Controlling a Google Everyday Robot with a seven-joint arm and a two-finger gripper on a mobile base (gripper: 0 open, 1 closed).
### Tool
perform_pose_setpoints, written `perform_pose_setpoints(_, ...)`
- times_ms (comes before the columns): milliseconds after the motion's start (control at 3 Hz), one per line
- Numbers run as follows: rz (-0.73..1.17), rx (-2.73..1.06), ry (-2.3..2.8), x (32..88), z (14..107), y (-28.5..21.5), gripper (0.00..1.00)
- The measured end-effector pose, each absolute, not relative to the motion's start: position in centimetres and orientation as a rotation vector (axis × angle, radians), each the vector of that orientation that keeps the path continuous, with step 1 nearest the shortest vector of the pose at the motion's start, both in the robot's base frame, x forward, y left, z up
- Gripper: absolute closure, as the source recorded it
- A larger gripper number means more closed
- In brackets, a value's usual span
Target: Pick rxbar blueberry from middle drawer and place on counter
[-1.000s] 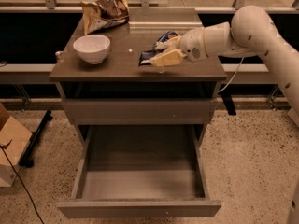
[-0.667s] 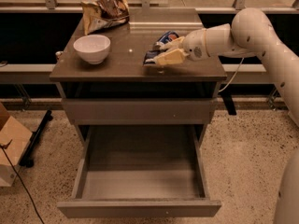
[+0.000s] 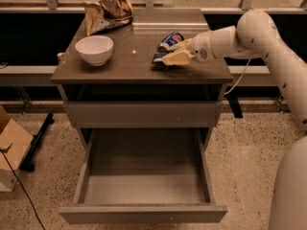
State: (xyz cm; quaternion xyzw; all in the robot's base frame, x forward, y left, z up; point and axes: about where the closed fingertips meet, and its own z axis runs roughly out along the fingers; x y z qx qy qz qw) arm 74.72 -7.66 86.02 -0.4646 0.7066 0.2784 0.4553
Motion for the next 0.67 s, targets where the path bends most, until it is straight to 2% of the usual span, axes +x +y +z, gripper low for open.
perform_pose_setpoints(333, 0.692, -1.149, 1.743, 74.74, 85.86, -7.35, 0.13)
perform_pose_setpoints(667, 0.696, -1.153, 1.742, 74.75, 85.71, -7.06, 0.00)
